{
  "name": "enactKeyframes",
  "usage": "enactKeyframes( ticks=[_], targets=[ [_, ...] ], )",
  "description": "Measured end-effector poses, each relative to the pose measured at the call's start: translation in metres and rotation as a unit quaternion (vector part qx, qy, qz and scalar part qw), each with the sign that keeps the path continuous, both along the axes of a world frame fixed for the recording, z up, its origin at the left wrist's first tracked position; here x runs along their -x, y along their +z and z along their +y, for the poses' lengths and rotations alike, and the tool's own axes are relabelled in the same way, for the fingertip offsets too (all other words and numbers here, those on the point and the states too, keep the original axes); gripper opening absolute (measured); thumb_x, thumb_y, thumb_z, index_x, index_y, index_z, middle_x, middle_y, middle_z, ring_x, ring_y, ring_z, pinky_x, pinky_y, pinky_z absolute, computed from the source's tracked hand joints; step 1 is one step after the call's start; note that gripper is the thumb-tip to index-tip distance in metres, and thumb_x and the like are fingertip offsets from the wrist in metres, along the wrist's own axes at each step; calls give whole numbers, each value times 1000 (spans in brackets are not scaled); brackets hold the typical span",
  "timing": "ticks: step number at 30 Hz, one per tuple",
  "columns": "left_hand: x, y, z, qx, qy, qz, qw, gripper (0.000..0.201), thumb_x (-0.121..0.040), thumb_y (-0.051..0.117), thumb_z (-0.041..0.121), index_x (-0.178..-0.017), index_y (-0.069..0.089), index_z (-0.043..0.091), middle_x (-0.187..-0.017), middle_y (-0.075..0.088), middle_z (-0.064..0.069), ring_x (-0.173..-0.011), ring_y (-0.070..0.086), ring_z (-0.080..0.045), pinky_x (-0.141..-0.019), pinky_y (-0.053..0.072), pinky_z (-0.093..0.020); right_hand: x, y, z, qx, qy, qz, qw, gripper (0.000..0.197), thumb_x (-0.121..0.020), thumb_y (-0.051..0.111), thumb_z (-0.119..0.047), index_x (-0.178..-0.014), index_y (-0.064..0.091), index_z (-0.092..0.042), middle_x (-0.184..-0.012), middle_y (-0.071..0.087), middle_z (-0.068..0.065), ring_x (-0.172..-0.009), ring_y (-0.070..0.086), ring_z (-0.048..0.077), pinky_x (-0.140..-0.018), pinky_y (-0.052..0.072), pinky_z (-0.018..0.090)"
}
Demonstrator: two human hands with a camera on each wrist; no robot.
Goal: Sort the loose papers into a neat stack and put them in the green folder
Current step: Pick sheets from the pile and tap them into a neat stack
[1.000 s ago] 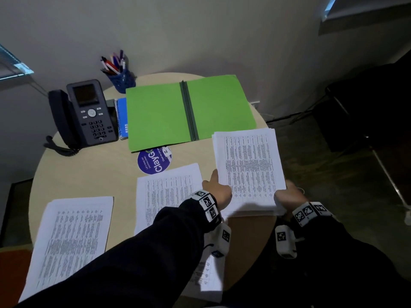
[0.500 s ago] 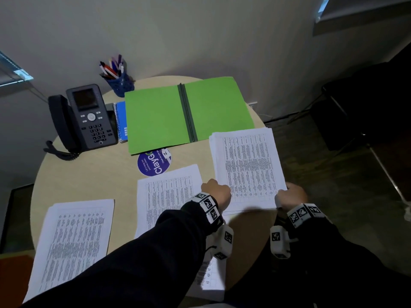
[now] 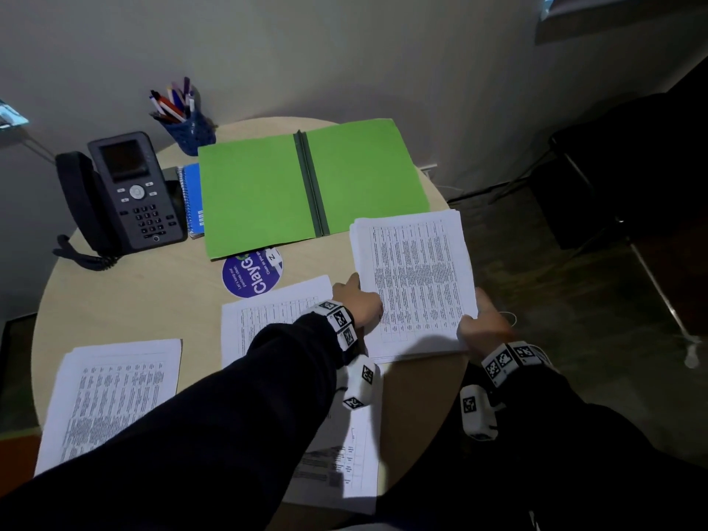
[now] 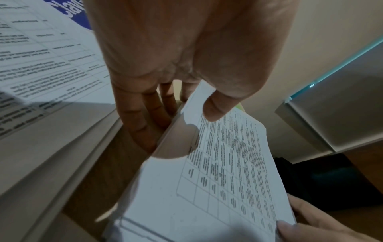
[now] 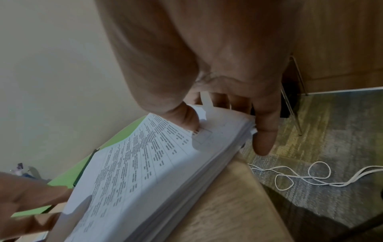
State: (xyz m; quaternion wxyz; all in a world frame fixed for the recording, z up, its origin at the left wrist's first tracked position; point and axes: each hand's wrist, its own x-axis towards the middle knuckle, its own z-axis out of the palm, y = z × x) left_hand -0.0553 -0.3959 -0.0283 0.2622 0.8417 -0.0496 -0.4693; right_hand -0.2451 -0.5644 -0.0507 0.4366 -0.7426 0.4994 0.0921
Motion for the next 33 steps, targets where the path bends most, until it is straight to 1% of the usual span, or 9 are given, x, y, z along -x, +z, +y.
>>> enactKeyframes(
  ticks=[5, 10, 13, 14, 17, 21, 25, 29, 33],
  targets=[
    [-6, -30, 3, 34, 16, 15, 999, 92, -62, 56, 24, -146, 35, 52, -132, 60, -2, -101, 66, -34, -73, 64, -47, 0, 1, -1, 14, 6, 27, 1000, 71, -86, 46, -19, -146, 29, -54, -113, 65, 5, -85, 64, 30, -84, 54, 36],
    [-5, -16, 1, 46, 25, 22, 998, 96, -60, 55, 12, -148, 37, 46, -126, 61, -7, -92, 69, -35, -57, 63, -42, 3, -7, -5, 26, 17, 43, 999, 73, -90, 46, -23, -152, 20, -52, -128, 62, 11, -88, 63, 33, -85, 52, 35],
    [-6, -9, 6, 32, 0, -12, 999, 82, -66, 60, 17, -146, 41, 26, -127, 58, -12, -88, 65, -30, -48, 57, -29, -1, -3, -2, 38, -10, 57, 998, 78, -90, 50, -21, -158, 16, -38, -137, 56, 15, -104, 61, 37, -93, 50, 39],
    [-7, -8, 10, 29, -10, -39, 999, 74, -74, 60, 21, -146, 41, 17, -130, 56, -14, -88, 64, -29, -51, 55, -26, -2, 0, 1, 67, -19, 69, 995, 79, -89, 52, -22, -159, 16, -31, -145, 49, 17, -119, 55, 39, -100, 47, 43],
    [-11, -9, 34, 50, 26, -106, 993, 53, -96, 53, 28, -147, 47, 15, -142, 56, -10, -116, 61, -27, -92, 50, -31, -9, 15, 21, 221, 2, 64, 973, 71, -88, 59, -30, -153, 29, -23, -151, 40, 14, -137, 37, 37, -108, 35, 55],
    [-24, -3, 106, 76, 141, -160, 974, 32, -103, 50, 27, -131, 61, 18, -117, 70, -4, -97, 66, -19, -85, 47, -27, -33, 30, 76, 279, 117, -63, 951, 41, -91, 58, -36, -131, 56, -27, -137, 54, 3, -126, 43, 27, -101, 33, 48],
    [-41, -10, 226, 18, 197, -242, 950, 28, -97, 54, 26, -121, 67, 19, -120, 68, -7, -98, 68, -23, -88, 51, -32, -60, 25, 144, 227, 270, -92, 931, 32, -91, 56, -45, -121, 59, -33, -128, 54, -8, -121, 38, 19, -94, 29, 42],
    [-53, -14, 363, -122, 150, -321, 927, 55, -90, 66, 34, -142, 55, 18, -142, 50, -15, -131, 50, -33, -109, 43, -45, -93, 9, 195, 225, 381, -28, 897, 53, -89, 50, -59, -134, 46, -33, -149, 40, -3, -131, 31, 25, -98, 29, 47],
    [-62, -19, 462, -249, -18, -229, 941, 98, -86, 59, 71, -163, 13, 33, -172, 3, -3, -158, 4, -29, -123, 22, -54, -116, -3, 216, 233, 401, 76, 883, 91, -85, 55, -69, -155, 17, -26, -166, 6, 4, -143, 18, 33, -107, 28, 55]
  ],
)
